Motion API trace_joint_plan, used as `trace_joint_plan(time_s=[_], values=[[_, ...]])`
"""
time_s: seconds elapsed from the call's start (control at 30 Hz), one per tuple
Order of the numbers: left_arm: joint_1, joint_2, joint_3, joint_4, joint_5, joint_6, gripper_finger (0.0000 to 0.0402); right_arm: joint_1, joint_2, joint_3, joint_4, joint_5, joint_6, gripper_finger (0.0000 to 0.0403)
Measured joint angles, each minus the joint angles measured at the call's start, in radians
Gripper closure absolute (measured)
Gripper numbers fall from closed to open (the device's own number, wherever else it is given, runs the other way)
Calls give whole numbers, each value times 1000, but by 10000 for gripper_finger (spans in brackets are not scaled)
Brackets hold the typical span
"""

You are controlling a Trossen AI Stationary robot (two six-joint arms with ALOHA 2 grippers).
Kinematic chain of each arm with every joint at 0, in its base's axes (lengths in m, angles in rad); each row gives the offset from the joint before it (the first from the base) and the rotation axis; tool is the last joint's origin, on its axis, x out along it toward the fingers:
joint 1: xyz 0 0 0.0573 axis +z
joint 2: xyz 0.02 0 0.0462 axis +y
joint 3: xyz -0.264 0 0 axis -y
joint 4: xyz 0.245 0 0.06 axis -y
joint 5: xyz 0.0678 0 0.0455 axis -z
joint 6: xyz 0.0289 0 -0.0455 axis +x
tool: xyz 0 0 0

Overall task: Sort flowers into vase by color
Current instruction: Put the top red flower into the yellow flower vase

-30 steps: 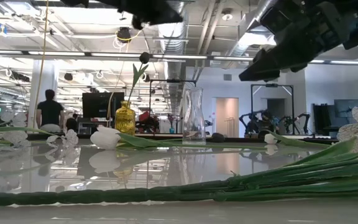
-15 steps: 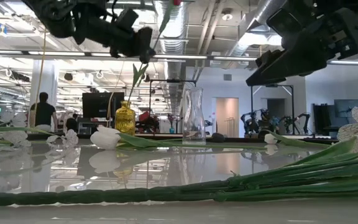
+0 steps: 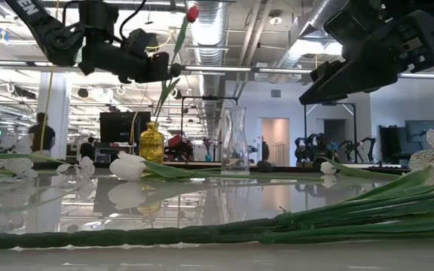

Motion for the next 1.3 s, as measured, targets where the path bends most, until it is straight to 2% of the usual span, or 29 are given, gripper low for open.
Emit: trace_joint_plan(time_s=[0.57, 0.77, 0.87, 1.13, 1.3], values=[[146, 7, 0, 6, 174, 6, 401, -2, 0, 0, 65, 0, -15, 180], [155, 8, 0, -9, 179, 2, 401, -2, 0, 0, 71, 1, -15, 180], [155, 31, 0, 0, 215, -7, 401, -2, 0, 0, 71, 1, -15, 180], [154, 103, 6, 93, 219, 7, 401, -1, 0, 0, 65, 1, -14, 180], [154, 106, 6, 91, 219, 10, 401, -2, 0, 0, 60, 1, -19, 180]])
